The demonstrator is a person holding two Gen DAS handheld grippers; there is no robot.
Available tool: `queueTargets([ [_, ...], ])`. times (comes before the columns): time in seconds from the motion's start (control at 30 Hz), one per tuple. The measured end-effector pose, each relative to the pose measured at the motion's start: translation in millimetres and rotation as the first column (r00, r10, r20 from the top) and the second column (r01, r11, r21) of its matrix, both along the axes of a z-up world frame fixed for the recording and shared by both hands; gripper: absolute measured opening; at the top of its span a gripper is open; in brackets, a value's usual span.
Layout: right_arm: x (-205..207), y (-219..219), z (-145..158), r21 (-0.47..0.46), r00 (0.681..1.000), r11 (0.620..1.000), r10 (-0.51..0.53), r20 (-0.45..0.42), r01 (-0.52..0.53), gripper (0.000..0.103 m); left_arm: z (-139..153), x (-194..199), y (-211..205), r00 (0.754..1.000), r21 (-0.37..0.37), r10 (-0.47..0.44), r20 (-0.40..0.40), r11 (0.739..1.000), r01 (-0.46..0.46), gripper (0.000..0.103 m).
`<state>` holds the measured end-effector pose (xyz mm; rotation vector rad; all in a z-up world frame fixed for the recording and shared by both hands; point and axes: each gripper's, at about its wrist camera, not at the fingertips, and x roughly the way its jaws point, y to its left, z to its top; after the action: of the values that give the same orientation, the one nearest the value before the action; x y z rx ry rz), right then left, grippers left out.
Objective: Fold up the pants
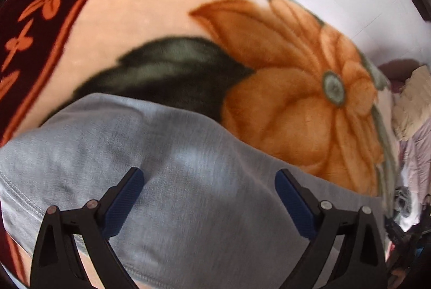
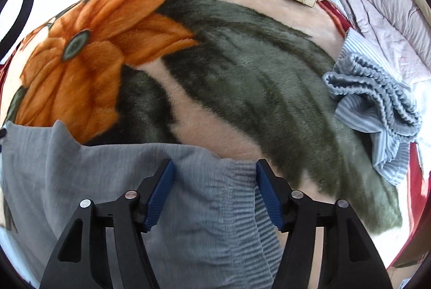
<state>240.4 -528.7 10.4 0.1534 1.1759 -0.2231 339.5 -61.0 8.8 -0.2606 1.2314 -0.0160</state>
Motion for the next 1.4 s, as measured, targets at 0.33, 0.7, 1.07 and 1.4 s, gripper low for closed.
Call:
queueTargets([
  [0.33,1,0,21,-0.010,0.993,0.998,0.057,0.106,-0.056,0.023,13,-10,-34,0.989,0.150,-0.098,0.114,0.986,0.080,0.005],
  [0.7,-37,-32,102,0.088,0.905,0.996,-0.065,0.421,0.031,0.023,105,-34,-8,0.922,0.001,-0.073,0.381,0.997,0.078,0.005],
  [1.07,-136,-17,126,0.068,0.863,0.995,0.027,0.505,-0.071,0.023,145,-128,6,0.860,0.060,-0.183,0.476,0.983,0.175,0.005],
  [1.4,-216,-1,86,0.030,0.917,0.998,0.033,0.398,-0.049,0.023,118,-247,5,0.868,0.134,-0.255,0.427,0.967,0.219,0.005],
])
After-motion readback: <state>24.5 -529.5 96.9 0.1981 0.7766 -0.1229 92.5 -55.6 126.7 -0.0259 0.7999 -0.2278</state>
